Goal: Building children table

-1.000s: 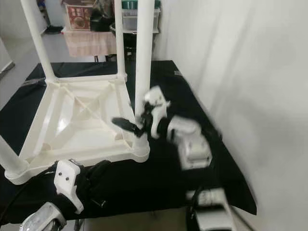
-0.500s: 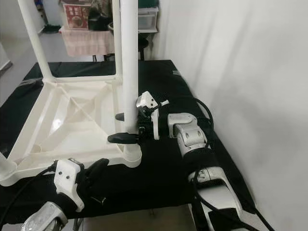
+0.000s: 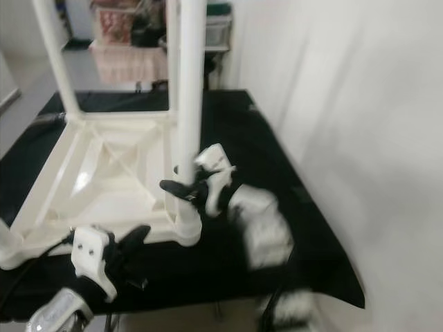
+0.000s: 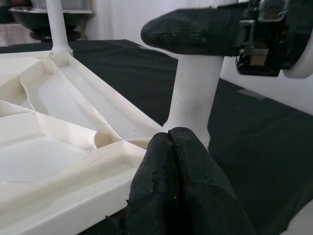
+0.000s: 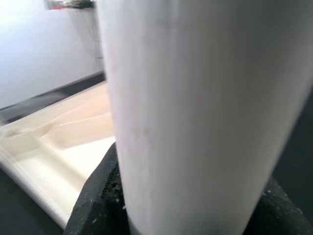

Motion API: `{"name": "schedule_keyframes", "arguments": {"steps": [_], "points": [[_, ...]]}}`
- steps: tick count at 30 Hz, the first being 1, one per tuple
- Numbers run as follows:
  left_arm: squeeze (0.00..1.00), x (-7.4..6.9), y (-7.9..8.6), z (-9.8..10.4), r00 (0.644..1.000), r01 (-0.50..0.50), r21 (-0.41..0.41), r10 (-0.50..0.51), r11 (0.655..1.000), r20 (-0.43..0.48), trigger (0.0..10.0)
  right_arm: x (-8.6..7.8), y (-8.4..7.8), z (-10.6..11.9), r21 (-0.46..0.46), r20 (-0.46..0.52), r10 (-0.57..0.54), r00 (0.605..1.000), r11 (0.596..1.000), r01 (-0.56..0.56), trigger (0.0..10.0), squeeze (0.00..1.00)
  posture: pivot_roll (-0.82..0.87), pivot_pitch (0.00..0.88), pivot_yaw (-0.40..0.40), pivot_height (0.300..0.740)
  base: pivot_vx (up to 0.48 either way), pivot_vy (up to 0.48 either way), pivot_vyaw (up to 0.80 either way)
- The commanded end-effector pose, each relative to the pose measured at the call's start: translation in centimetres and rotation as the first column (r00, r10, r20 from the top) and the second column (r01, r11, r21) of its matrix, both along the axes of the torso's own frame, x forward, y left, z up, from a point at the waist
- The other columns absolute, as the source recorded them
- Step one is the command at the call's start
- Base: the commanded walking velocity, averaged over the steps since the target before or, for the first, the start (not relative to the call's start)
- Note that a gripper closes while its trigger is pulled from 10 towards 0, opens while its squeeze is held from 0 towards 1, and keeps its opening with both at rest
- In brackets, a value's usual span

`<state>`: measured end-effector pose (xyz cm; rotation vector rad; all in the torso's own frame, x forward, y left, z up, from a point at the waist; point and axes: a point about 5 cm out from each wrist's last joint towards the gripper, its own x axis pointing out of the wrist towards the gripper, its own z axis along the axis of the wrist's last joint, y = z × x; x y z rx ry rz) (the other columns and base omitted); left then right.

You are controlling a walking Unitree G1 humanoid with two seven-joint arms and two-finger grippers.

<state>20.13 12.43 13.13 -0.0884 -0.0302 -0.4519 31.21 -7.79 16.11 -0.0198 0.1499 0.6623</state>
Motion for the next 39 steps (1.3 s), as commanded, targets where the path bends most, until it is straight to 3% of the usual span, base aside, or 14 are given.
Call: {"name": "schedule_keyframes", "arguments": {"steps": [1, 8, 9, 10, 12, 20, 21, 22, 24, 32, 33, 34, 36, 39], "points": [[0.0, 0.0, 0.2, 0.0, 1.0, -0.009, 0.0, 0.009, 1.0, -0.01, 10.0, -0.6, -1.8, -4.3, -0.11, -0.211, -0.113, 0.971, 0.99, 0.091, 0.0, 0.0, -0.02, 0.02, -0.044, 0.74, 0.0, 0.0, 0.0], [0.0, 0.5, 0.3, -0.1, 1.0, 0.021, -0.02, -0.021, 1.0, -0.017, 10.0, -0.5, -0.6, -3.6, -0.124, -0.152, -0.064, 0.986, 0.991, 0.045, 0.0, 0.0, -0.04, 0.006, -0.03, 0.74, 0.0, 0.0, 0.0], [0.0, 0.6, 0.2, -0.2, 1.0, 0.02, -0.014, -0.02, 1.0, -0.013, 10.0, 0.0, -0.4, -2.8, -0.093, -0.126, -0.026, 0.992, 0.996, 0.014, 10.0, 0.0, -0.04, 0.003, -0.032, 0.74, 0.0, 0.0, 0.0], [0.0, 0.6, 0.2, -0.2, 1.0, 0.02, -0.014, -0.02, 1.0, -0.013, 10.0, 0.0, -0.4, -2.8, -0.093, -0.126, -0.026, 0.992, 0.996, 0.014, 10.0, 0.0, -0.04, 0.003, -0.032, 0.74, 0.0, 0.0, 0.0], [0.0, 0.6, 0.1, -0.2, 1.0, 0.015, -0.009, -0.015, 1.0, -0.01, 10.0, 0.8, 0.1, -1.2, -0.03, -0.074, 0.07, 0.995, 0.997, -0.072, 10.0, 1.0, -0.03, 0.0, -0.034, 0.74, 0.0, 0.0, 0.0], [0.0, 0.7, 0.0, -0.3, 1.0, 0.027, 0.004, -0.027, 1.0, -0.012, 10.0, 1.1, 0.7, 2.3, 0.015, 0.056, 0.382, 0.922, 0.923, -0.384, 10.0, 1.0, -0.02, 0.0, -0.036, 0.74, 0.0, 0.0, 0.0], [0.0, 0.7, 0.0, -0.3, 1.0, 0.028, 0.006, -0.028, 1.0, -0.013, 10.0, 1.1, 0.4, 2.8, -0.026, 0.082, 0.509, 0.857, 0.86, -0.509, 10.0, 0.28, -0.01, 0.0, -0.037, 0.74, 0.0, 0.0, 0.0], [0.0, 0.7, 0.0, -0.4, 0.999, 0.029, 0.01, -0.029, 1.0, -0.012, 10.0, 1.3, 0.0, 3.2, -0.05, 0.074, 0.605, 0.793, 0.796, -0.603, 10.0, 0.0, 0.01, 0.0, -0.042, 0.74, 0.0, 0.0, 0.0], [0.0, 0.7, 0.0, -0.4, 1.0, 0.029, 0.018, -0.029, 0.999, -0.011, 10.0, 1.9, -0.5, 3.5, -0.077, 0.049, 0.685, 0.727, 0.728, -0.681, 10.0, 0.0, 0.02, 0.0, -0.043, 0.74, 0.0, 0.0, 0.0], [0.0, 0.6, 0.0, -0.5, 1.0, 0.021, 0.03, -0.021, 0.999, -0.004, 10.0, 3.4, -1.2, 3.2, -0.079, -0.002, 0.692, 0.722, 0.719, -0.69, 10.0, 0.0, 0.04, 0.0, -0.054, 0.74, 0.0, 0.0, 0.0], [0.0, 0.5, -0.1, -0.4, 1.0, 0.02, 0.038, -0.02, 0.999, 0.004, 10.0, 3.8, -1.4, 3.1, -0.076, -0.016, 0.684, 0.729, 0.726, -0.683, 4.7, 0.0, 0.04, 0.0, -0.057, 0.74, 0.0, 0.0, 0.0], [0.0, 0.5, -0.1, -0.4, 1.0, 0.02, 0.038, -0.02, 0.999, 0.004, 10.0, 3.8, -1.4, 3.1, -0.076, -0.016, 0.684, 0.729, 0.726, -0.683, 4.7, 0.0, 0.04, 0.0, -0.057, 0.74, 0.0, 0.0, 0.0], [0.0, 0.2, -0.1, 0.0, 0.998, 0.002, 0.086, -0.007, 0.996, 0.061, 10.0, 4.1, -2.0, 2.9, -0.053, -0.039, 0.676, 0.736, 0.734, -0.677, 0.0, 0.0, 0.04, 0.0, -0.057, 0.74, 0.0, 0.0, 0.0], [0.0, -0.3, 0.1, 1.1, 0.982, -0.062, 0.161, 0.031, 0.985, 0.185, 10.0, 4.1, -3.0, 2.4, -0.034, -0.062, 0.667, 0.742, 0.742, -0.67, 0.0, 0.0, 0.03, 0.0, -0.055, 0.74, 0.0, 0.0, 0.0]]}}
